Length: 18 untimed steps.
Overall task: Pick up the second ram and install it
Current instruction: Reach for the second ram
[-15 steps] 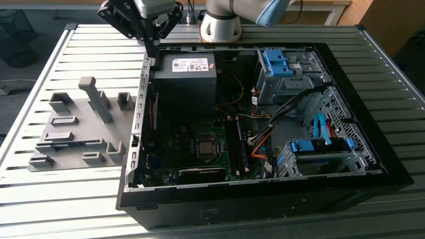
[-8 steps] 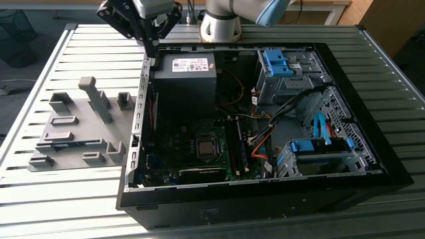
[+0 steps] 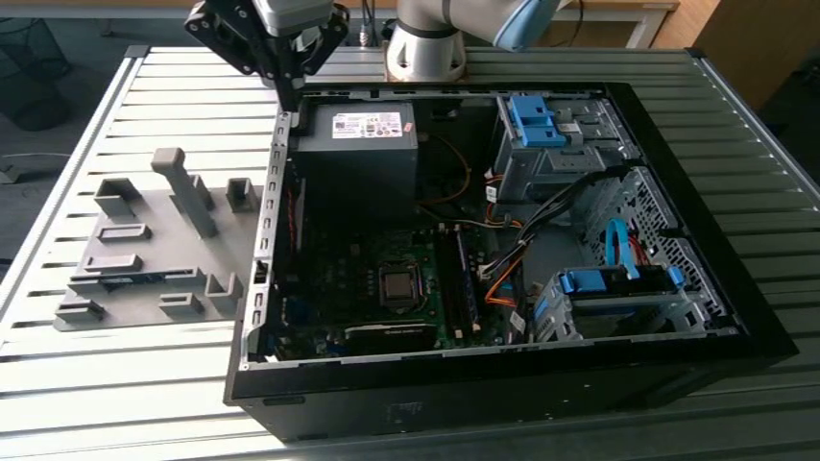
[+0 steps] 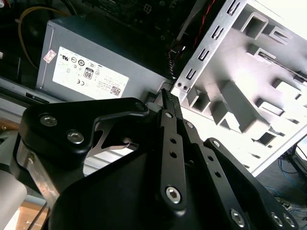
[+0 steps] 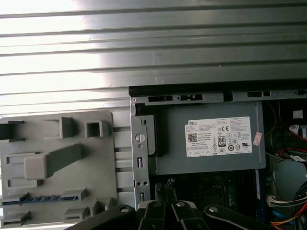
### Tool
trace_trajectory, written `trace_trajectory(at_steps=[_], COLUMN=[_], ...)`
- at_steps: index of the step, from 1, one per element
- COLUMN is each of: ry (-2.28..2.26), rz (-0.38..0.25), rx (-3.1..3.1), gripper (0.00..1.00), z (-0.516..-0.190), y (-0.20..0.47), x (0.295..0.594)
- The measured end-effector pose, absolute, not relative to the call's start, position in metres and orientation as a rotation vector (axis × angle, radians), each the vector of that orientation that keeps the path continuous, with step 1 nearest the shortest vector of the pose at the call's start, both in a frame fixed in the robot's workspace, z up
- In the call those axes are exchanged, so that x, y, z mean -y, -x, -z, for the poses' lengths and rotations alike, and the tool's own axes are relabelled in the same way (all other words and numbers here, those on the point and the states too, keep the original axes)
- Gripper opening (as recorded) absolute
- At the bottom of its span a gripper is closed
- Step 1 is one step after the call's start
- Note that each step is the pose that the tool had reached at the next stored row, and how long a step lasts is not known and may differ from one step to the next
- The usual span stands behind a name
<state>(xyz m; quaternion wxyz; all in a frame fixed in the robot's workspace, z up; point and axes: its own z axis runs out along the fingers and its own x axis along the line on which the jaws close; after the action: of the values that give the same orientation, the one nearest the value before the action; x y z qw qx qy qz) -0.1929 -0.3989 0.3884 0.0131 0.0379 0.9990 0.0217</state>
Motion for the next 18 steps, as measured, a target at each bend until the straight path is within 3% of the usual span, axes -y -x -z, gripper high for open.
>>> trace_trajectory(at_steps=[18], ry=[-0.118], rz=[-0.068], rx=[-3.112], gripper=[0.11], z=[-0.3878], y=[0.1969], x=[0.3989])
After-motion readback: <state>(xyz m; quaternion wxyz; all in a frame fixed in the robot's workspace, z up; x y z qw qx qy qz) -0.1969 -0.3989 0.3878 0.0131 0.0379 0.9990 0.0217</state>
